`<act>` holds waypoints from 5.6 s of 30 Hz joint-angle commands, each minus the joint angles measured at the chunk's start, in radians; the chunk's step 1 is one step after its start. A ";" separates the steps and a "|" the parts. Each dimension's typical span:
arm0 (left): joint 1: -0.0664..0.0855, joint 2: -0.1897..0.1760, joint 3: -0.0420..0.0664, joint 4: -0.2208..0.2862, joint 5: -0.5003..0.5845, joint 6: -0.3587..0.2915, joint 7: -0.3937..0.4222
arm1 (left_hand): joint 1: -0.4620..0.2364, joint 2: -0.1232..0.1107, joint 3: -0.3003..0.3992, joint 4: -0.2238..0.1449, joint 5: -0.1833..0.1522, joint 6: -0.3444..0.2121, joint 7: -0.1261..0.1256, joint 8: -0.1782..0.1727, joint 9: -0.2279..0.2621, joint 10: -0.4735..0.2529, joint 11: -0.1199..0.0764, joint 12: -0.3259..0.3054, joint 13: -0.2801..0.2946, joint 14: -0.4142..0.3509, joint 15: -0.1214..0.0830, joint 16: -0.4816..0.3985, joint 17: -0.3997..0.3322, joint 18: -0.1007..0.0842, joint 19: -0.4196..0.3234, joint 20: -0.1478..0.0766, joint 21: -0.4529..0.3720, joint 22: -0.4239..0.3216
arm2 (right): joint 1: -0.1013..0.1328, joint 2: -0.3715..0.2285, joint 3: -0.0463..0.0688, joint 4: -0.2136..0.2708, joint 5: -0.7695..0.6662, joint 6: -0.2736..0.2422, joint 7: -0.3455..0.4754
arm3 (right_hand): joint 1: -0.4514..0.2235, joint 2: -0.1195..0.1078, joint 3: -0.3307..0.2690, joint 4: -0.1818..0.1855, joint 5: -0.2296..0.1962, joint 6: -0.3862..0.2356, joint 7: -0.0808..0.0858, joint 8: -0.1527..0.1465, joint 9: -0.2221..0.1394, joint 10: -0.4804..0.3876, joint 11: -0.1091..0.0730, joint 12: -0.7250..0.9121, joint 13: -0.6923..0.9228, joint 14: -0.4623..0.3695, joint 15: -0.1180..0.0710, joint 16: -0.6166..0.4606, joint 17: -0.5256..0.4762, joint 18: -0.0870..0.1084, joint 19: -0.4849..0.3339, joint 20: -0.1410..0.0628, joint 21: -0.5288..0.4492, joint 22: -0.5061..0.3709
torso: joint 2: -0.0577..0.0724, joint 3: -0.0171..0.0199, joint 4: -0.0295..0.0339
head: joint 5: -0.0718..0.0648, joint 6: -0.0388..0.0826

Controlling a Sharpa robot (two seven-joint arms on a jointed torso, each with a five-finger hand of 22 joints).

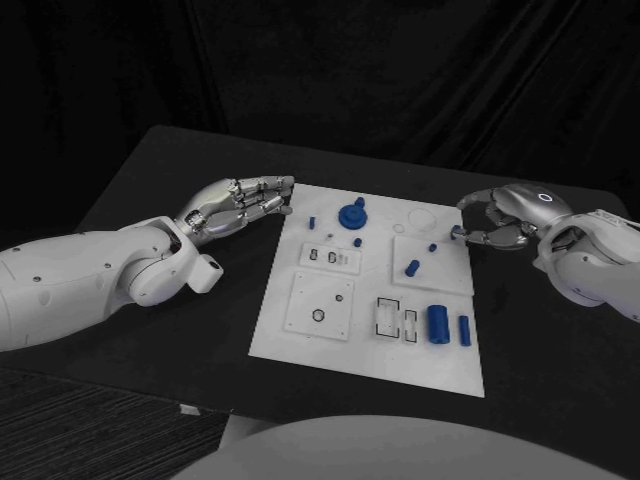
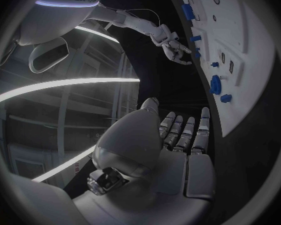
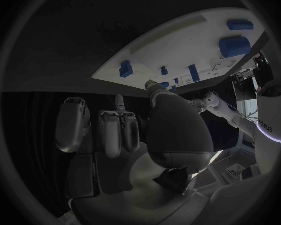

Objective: Assemble the parts on the task board

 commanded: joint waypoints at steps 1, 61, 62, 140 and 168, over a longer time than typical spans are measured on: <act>-0.002 -0.003 0.001 0.005 0.006 0.006 0.096 | 0.016 0.000 0.023 -0.005 0.013 0.010 0.003 0.017 0.011 0.009 0.001 0.022 -0.005 0.020 -0.001 0.015 -0.006 -0.023 0.006 0.000 0.002 -0.005 | -0.007 0.005 0.001 -0.009 0.007 0.005 -0.001 | 0.046 0.013 0.033 -0.002 0.037 0.012 0.001 -0.008 -0.017 0.101 0.004 0.017 0.264 0.107 0.000 0.017 0.264 0.030 0.010 0.000 -0.001 0.198 | -0.001 -0.0003 0.0019 | 0.003 0.000; -0.005 0.004 0.001 -0.006 0.006 0.016 0.091 | 0.019 -0.001 0.027 -0.006 0.017 0.006 0.003 0.016 0.010 0.010 0.003 0.020 -0.005 0.022 0.000 0.017 -0.006 -0.023 0.010 0.000 0.003 -0.005 | -0.032 0.049 0.001 -0.068 0.017 0.073 -0.019 | 0.134 0.033 0.065 -0.044 0.063 0.094 0.015 0.075 -0.004 0.101 0.016 0.017 0.264 0.107 0.009 0.017 0.264 0.030 0.010 0.008 0.001 0.198 | -0.001 -0.0009 0.0023 | 0.009 0.000; -0.005 0.004 0.001 -0.007 0.006 0.017 0.090 | 0.019 -0.001 0.027 -0.006 0.017 0.006 0.003 0.016 0.010 0.010 0.003 0.020 -0.005 0.022 0.000 0.017 -0.006 -0.023 0.010 0.000 0.003 -0.005 | -0.032 0.050 0.001 -0.068 0.017 0.074 -0.020 | 0.134 0.034 0.065 -0.044 0.061 0.096 0.015 0.078 -0.003 0.101 0.016 0.017 0.264 0.107 0.009 0.017 0.264 0.030 0.009 0.008 0.000 0.198 | -0.001 -0.0009 0.0024 | 0.009 0.000; -0.015 0.036 0.001 -0.027 0.006 0.039 0.082 | 0.022 -0.001 0.035 -0.005 0.018 -0.004 0.003 0.013 0.009 0.007 0.009 0.016 -0.006 0.020 0.001 0.015 -0.006 -0.024 0.015 0.001 0.006 -0.004 | -0.028 0.273 0.002 0.106 0.053 0.119 -0.007 | 0.159 0.078 0.090 -0.124 0.173 0.108 0.016 0.315 0.157 0.101 0.015 0.017 0.264 0.103 0.007 0.006 0.246 0.035 0.000 0.003 -0.026 0.190 | -0.002 -0.0002 0.0025 | 0.035 0.000; -0.016 0.040 0.001 -0.029 0.006 0.043 0.080 | 0.023 -0.001 0.036 -0.005 0.018 -0.003 0.003 0.013 0.009 0.007 0.009 0.017 -0.006 0.020 0.002 0.016 -0.006 -0.024 0.015 0.001 0.006 -0.004 | -0.033 0.293 0.002 0.095 0.053 0.188 -0.039 | 0.155 0.072 0.100 -0.138 0.176 0.077 0.025 0.295 0.145 0.101 0.023 0.017 0.264 0.103 0.014 0.005 0.243 0.038 -0.005 0.010 -0.040 0.186 | -0.003 0.0005 0.0034 | 0.036 0.000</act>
